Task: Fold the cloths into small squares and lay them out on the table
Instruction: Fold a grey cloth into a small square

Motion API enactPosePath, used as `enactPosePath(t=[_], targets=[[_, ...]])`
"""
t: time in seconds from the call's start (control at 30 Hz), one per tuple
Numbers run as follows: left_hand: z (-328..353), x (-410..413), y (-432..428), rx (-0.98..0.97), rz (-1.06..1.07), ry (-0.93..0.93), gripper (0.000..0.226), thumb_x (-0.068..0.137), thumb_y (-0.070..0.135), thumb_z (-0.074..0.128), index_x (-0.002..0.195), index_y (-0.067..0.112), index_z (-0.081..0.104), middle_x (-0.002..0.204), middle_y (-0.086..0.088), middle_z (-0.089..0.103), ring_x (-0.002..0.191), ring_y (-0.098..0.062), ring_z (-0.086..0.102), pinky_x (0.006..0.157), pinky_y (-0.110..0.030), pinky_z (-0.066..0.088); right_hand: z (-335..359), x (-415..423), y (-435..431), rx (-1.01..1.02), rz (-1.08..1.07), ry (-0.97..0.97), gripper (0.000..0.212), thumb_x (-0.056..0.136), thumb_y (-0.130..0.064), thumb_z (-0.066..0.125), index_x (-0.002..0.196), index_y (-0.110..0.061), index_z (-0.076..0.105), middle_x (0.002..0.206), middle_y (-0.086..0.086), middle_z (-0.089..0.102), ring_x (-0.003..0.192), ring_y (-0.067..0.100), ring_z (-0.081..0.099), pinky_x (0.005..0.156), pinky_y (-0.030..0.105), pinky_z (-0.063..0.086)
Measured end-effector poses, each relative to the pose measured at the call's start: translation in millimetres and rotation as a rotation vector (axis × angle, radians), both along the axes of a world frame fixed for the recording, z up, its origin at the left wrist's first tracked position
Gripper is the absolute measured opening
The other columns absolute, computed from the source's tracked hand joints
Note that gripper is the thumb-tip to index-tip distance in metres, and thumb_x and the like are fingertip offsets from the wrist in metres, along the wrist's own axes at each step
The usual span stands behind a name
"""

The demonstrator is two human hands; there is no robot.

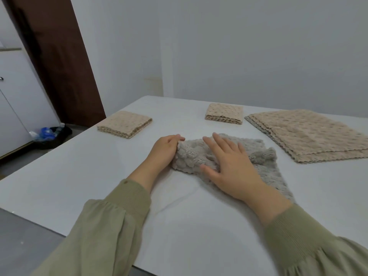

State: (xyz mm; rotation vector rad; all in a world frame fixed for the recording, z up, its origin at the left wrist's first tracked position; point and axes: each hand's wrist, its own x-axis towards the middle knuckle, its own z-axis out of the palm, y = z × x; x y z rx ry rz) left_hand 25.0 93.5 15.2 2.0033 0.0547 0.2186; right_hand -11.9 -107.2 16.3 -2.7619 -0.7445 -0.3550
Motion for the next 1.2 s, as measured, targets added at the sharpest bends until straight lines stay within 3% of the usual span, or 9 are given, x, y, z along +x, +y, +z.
enactPosePath(t=[0.17,0.3,0.5,0.6,0.73,0.87,1.0,1.1,1.2], targets=[[-2.6,12.6,10.4,0.08,0.066,-0.019,0.026,0.096,0.023,0.047,0.103,0.014,0.071,0.105,0.003,0.067,0.104,-0.012,0.059,0.088,-0.024,0.04,-6.1,6.7,-2.2,-0.129,0.088,0.175,0.051,0.098,-0.051,0.023,0.146,-0.047,0.006,0.159,-0.009,0.004,0.146,0.015,0.006,0.118,0.043,0.001],[-3.7,25.0,15.7,0.267,0.033,0.01,0.026,0.092,0.025,0.056,0.113,0.014,0.068,0.119,0.001,0.064,0.111,-0.014,0.055,0.096,-0.026,0.039,-4.7,7.7,-1.0,-0.175,0.099,0.174,0.05,0.1,-0.044,0.024,0.147,-0.047,0.007,0.159,-0.009,0.003,0.145,0.014,0.007,0.118,0.041,0.003],[-7.0,33.3,11.0,0.524,-0.016,0.011,0.01,0.087,0.027,0.062,0.086,0.021,0.07,0.091,0.001,0.066,0.096,-0.021,0.057,0.083,-0.035,0.047,-5.6,7.0,0.9,-0.2,0.097,0.171,0.051,0.099,-0.043,0.027,0.147,-0.043,0.011,0.158,-0.012,0.011,0.144,0.013,0.01,0.116,0.04,0.007],[1.2,28.7,12.7,0.363,0.07,-0.021,0.009,0.082,0.023,0.068,0.074,0.018,0.069,0.071,0.003,0.064,0.068,-0.011,0.056,0.062,-0.023,0.042,-5.5,6.6,1.5,-0.178,0.105,0.164,0.056,0.092,-0.048,0.021,0.147,-0.041,0.017,0.157,-0.012,0.017,0.143,0.013,0.015,0.117,0.041,0.011],[5.7,27.7,16.9,-0.256,0.268,0.029,0.012,0.086,0.006,0.061,0.075,0.006,0.066,0.052,-0.002,0.058,0.037,-0.007,0.049,0.038,-0.016,0.037,-7.9,5.1,3.9,-0.133,0.129,0.108,0.072,0.078,-0.055,0.007,0.145,-0.038,0.026,0.155,-0.009,0.024,0.141,0.011,0.021,0.116,0.039,0.017],[6.9,28.3,17.1,-0.649,0.271,0.031,0.034,0.09,0.002,0.053,0.124,0.001,0.05,0.1,-0.013,0.065,0.085,-0.02,0.068,0.07,-0.023,0.057,-9.0,2.9,9.9,-0.121,0.125,0.068,0.072,0.08,-0.056,0.01,0.147,-0.033,0.023,0.158,-0.005,0.014,0.145,0.012,0.008,0.119,0.038,0.004],[15.1,20.3,6.4,-0.248,0.048,0.125,0.066,0.09,0.021,0.058,0.147,0.026,0.024,0.151,-0.004,0.031,0.132,-0.023,0.04,0.108,-0.036,0.035,-6.4,0.5,10.8,-0.091,0.067,0.065,0.065,0.09,-0.058,0.025,0.148,-0.03,0.022,0.158,-0.004,0.014,0.145,0.013,0.008,0.118,0.04,0.001],[20.3,9.8,-4.5,0.216,-0.052,0.043,0.057,0.095,0.026,0.052,0.146,0.024,0.028,0.153,0.0,0.029,0.137,-0.02,0.032,0.107,-0.033,0.029,-4.0,2.3,8.7,0.007,-0.021,0.007,0.079,0.08,-0.062,0.003,0.144,-0.027,0.033,0.152,-0.004,0.031,0.142,0.014,0.022,0.117,0.041,0.006],[16.9,1.1,-13.5,0.59,-0.216,0.07,0.056,0.098,0.037,0.043,0.148,0.017,0.025,0.155,-0.004,0.026,0.141,-0.022,0.027,0.113,-0.035,0.023,-5.3,8.5,3.4,-0.015,-0.157,0.025,0.067,0.09,-0.058,0.01,0.138,-0.023,0.041,0.147,-0.004,0.039,0.139,0.016,0.028,0.117,0.046,0.01]])
